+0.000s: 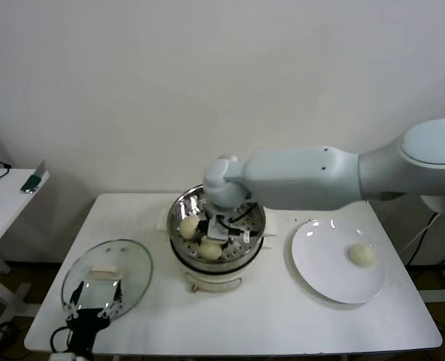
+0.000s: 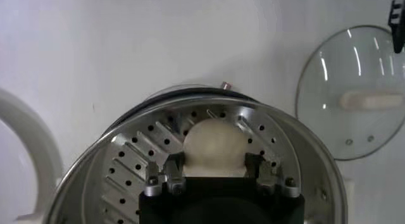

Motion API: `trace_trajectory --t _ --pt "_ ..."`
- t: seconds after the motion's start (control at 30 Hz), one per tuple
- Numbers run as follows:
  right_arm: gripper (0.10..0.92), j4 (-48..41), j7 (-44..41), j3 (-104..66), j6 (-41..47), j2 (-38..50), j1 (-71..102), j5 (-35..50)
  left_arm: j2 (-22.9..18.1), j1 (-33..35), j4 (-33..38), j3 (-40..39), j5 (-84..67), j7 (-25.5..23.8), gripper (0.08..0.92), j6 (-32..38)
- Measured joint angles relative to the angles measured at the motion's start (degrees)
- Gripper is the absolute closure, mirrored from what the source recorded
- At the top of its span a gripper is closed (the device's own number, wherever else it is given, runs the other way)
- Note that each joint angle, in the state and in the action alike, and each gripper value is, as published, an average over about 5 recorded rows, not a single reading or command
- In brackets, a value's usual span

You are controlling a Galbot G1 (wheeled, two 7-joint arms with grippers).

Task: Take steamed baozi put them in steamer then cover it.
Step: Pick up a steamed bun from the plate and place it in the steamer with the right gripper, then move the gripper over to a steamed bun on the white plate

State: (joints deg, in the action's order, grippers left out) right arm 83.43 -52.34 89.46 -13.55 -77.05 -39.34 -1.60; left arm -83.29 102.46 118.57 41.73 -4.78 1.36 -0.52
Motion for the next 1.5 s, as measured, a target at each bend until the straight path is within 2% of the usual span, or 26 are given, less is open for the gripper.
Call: trace_trajectory --t 0.1,0.3,0.47,0.6,0.77,0.93,1.23,1.5 --pt "0.35 -0.45 -0.01 0.09 -0.28 -0.38 0.4 -0.64 0.0 0.15 0.02 0.02 -0.12 0.14 0.177 0.15" --pt "0.219 -0.77 -0.71 -0.22 -1.42 -0.38 -0.38 0.02 0.13 0.38 0.18 0.05 -0.31 0.22 0.177 0.32" --pt "0.203 -1.2 -3.02 -0.17 -2.09 1.01 -3.78 3.82 0.34 0.57 0.26 0.05 -0.35 0.24 0.177 0.51" --pt "0.202 -1.82 -5.73 1.37 -0.98 4.55 -8.26 10.44 0.47 0.57 0.4 -0.07 -0.36 0.25 0.177 0.62" --pt "0.203 -2.57 -8.02 6.02 2.81 11.91 -14.69 19.4 0.56 0.09 0.32 -0.43 -0.32 0.2 0.177 0.62" --pt "0.203 -3.41 -8.92 11.9 7.13 21.78 -18.44 23.93 0.48 -0.5 0.26 -0.53 -0.15 -0.06 0.177 0.47" --pt "0.203 -7.35 -7.82 10.93 13.2 38.58 -10.54 20.09 -0.35 -0.65 0.48 -0.5 0.15 -0.2 0.177 0.51" --pt "0.203 -13.57 -5.88 -0.5 16.38 44.81 4.79 14.05 -0.99 -0.38 0.12 -0.64 1.13 -0.39 0.177 0.54"
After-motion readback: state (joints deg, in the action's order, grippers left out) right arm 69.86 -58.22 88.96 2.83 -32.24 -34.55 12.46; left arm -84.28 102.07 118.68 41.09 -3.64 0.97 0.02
